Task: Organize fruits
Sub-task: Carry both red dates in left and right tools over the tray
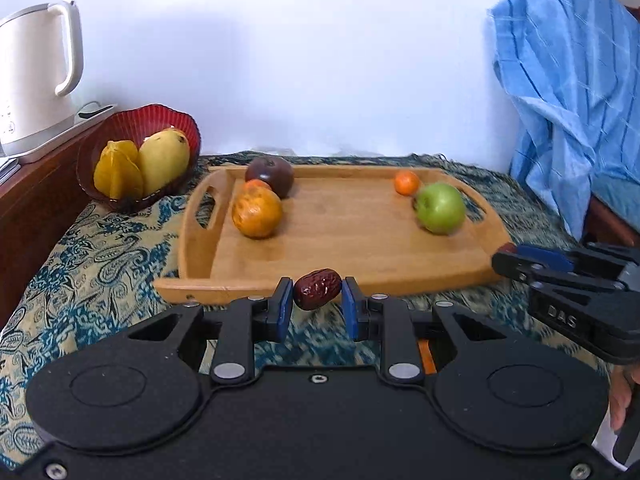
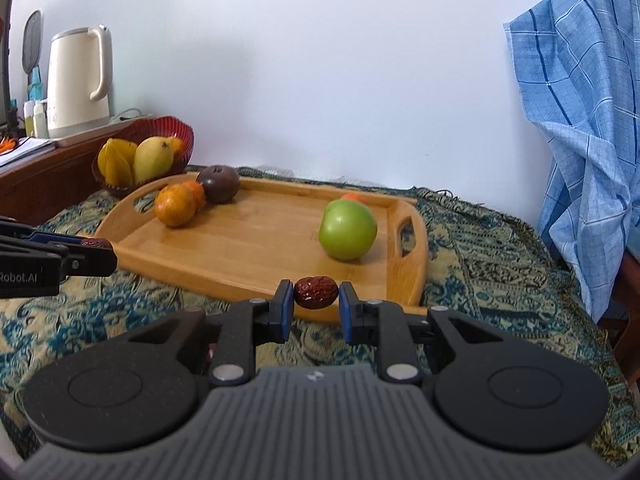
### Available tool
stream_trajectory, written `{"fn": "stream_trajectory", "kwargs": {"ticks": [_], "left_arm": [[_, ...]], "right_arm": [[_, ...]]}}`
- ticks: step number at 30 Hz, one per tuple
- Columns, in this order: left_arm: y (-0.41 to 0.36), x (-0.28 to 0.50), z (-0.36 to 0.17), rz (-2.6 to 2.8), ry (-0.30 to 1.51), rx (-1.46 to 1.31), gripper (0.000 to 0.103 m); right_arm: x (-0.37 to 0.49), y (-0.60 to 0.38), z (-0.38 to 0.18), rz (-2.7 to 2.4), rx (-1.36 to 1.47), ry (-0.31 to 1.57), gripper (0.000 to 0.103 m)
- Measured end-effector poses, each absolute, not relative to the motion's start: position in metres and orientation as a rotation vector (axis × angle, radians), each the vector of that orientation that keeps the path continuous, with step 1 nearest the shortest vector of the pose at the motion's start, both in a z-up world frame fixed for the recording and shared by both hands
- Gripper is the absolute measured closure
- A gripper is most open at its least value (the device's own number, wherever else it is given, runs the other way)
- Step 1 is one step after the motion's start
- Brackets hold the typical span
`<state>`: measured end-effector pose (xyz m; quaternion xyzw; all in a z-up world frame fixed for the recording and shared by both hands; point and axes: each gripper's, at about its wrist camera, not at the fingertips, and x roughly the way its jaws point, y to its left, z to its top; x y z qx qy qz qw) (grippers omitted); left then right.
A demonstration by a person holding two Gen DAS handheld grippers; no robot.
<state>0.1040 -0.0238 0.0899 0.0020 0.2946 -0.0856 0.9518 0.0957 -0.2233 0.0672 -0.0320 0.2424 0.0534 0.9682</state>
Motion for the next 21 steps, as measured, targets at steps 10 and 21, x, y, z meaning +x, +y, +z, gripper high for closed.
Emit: {"fn": "stream_trajectory", "kwargs": {"ticks": [10, 21], "left_arm": [[0.002, 0.160, 0.090, -0.139, 0.627, -0.099, 0.078], [0.012, 0.199, 0.067, -0.104, 0.669, -0.089, 0.078]], "right_arm": [[0.119, -0.223, 0.071, 0.074, -0.069, 0.483, 0.075], [0.149, -0.226, 0.059, 0.026, -0.027, 0.510, 0.075]]}}
